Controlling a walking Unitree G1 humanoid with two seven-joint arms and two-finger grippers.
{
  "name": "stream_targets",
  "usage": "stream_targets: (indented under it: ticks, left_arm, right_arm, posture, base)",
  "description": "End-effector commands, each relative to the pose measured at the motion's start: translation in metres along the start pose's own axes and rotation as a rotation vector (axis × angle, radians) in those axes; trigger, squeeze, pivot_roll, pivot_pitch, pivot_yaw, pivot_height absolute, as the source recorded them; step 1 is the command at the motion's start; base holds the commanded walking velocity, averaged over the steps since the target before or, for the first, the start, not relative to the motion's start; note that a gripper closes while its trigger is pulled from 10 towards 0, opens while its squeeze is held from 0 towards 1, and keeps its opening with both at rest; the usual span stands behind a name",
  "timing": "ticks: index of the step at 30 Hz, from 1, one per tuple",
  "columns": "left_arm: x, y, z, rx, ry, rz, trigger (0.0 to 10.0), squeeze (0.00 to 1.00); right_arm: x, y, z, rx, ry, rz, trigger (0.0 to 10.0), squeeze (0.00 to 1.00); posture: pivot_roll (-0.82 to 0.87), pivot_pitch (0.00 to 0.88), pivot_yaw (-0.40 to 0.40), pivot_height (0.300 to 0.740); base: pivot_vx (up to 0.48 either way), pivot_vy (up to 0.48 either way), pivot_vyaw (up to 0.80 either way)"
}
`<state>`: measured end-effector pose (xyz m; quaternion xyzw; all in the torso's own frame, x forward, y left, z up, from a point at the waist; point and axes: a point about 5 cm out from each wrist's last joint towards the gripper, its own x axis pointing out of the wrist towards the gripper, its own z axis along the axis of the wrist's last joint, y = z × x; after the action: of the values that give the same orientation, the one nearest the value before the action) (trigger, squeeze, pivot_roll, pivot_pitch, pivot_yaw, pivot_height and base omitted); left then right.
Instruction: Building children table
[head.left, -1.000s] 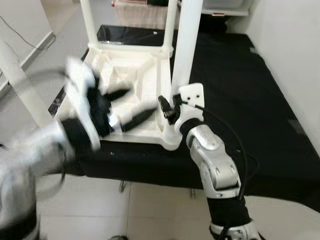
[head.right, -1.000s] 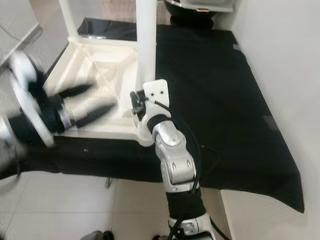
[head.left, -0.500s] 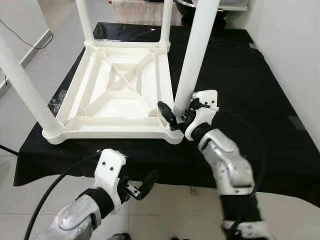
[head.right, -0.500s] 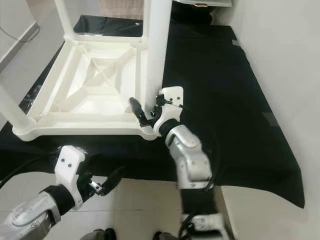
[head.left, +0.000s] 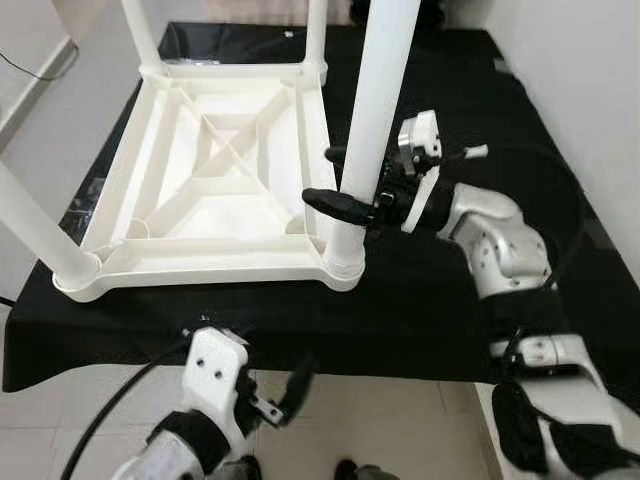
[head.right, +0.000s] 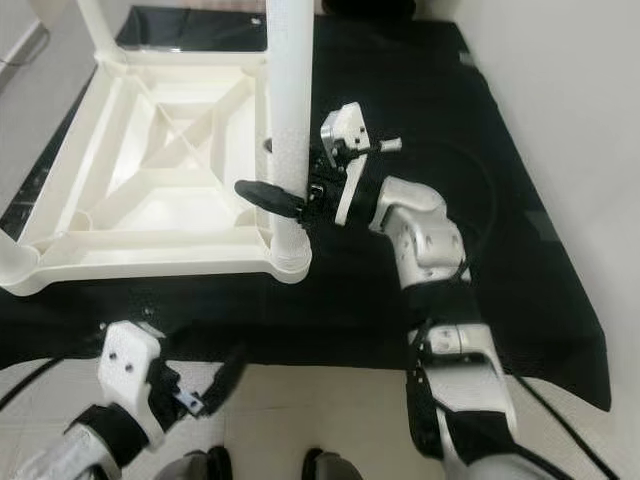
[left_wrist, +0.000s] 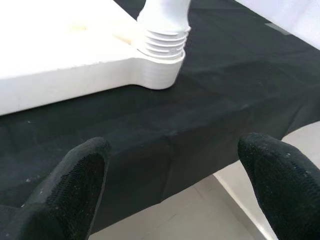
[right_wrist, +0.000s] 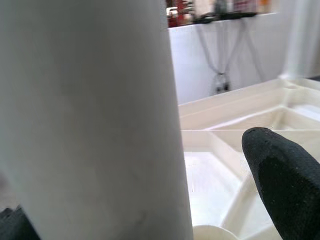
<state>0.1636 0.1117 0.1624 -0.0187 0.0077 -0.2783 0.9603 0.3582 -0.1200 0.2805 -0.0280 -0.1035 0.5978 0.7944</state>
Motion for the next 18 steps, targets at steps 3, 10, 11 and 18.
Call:
stream_targets:
  ticks: [3,10,11,18]
  left_arm:
    - [-0.0081,-0.0094,0.0019,0.047,-0.019,0.005,10.0,0.00]
    - [-0.0104,-0.0112,0.0018,0.050,-0.019,0.008,10.0,0.00]
    - [-0.0110,-0.0121,0.0008,0.052,-0.024,0.010,10.0,0.00]
    - [-0.0104,-0.0132,-0.0010,0.062,-0.035,0.008,10.0,0.00]
  right_arm:
    - [0.0035,-0.0016,-0.0016,0.045,-0.007,0.160,2.1,0.00]
    - [0.0014,-0.0007,-0.0025,0.057,0.008,0.239,0.0,0.00]
    - [0.0006,-0.0011,-0.0029,0.050,0.025,0.280,0.0,0.00]
    - [-0.0003,-0.0033,-0.0020,-0.010,0.063,0.283,0.0,0.00]
  posture:
    - [0.14,0.322,-0.083,0.740]
    - [0.14,0.329,-0.084,0.740]
    - [0.14,0.331,-0.084,0.740]
    - [0.13,0.324,-0.084,0.740]
  base:
    - [0.000,0.000,0.00]
    - [0.000,0.000,0.00]
    - [0.000,0.000,0.00]
    - [0.000,0.000,0.00]
